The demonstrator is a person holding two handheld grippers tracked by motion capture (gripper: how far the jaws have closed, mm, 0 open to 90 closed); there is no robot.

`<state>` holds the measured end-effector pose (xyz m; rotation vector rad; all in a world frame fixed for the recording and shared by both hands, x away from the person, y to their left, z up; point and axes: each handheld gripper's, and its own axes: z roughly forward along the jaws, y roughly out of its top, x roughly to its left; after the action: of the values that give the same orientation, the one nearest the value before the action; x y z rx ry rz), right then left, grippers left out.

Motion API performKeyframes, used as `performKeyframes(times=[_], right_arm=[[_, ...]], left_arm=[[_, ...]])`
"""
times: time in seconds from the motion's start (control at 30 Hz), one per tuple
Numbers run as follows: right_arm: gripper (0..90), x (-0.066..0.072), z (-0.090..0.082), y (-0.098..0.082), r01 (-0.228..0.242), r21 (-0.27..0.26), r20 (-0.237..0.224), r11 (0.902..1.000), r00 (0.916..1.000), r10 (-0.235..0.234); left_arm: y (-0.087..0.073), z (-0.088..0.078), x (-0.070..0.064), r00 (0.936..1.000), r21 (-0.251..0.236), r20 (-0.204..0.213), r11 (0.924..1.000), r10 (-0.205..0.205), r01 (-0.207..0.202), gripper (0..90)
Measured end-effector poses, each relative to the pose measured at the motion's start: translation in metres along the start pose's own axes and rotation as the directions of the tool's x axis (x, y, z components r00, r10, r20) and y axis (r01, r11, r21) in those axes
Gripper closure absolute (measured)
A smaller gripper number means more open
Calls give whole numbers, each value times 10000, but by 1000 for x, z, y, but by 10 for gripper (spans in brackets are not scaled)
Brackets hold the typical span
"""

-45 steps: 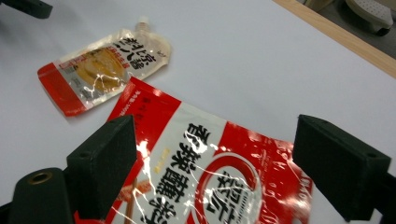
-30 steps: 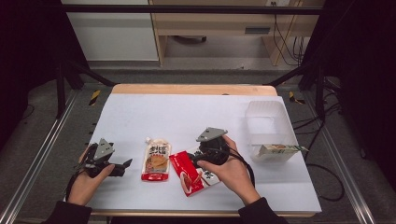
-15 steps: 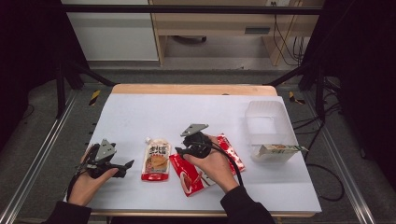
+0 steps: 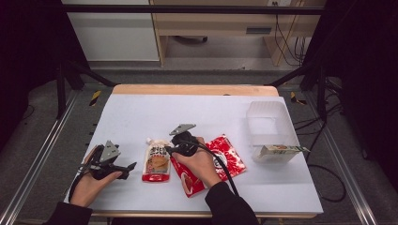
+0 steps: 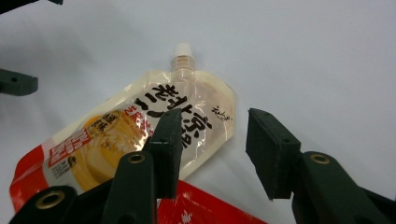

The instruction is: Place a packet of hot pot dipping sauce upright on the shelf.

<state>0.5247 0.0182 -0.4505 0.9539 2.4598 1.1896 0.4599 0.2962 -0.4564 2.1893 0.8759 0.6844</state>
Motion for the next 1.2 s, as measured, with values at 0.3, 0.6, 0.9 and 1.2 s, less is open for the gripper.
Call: performKeyframes(times=[0.3,0.6,0.9,1.2], right_arm=[[554,-4,24,0,-715,16,118,9974,9974,715],[579,-9,32,0,-821,227,227,9964,9964,816],[575,-3,37,4,-724,569,263,9958,9971,710],[607,-1,42,7,-625,918,262,9938,9978,604]], left_arm=[[1,1,-1,10000,23,10,10000,78,-78,64],[2,1,-1,9999,30,11,9999,128,-128,65],[2,1,-2,9999,9,-1,9999,160,-160,67],[2,0,-1,9999,-3,10,9999,163,-163,69]])
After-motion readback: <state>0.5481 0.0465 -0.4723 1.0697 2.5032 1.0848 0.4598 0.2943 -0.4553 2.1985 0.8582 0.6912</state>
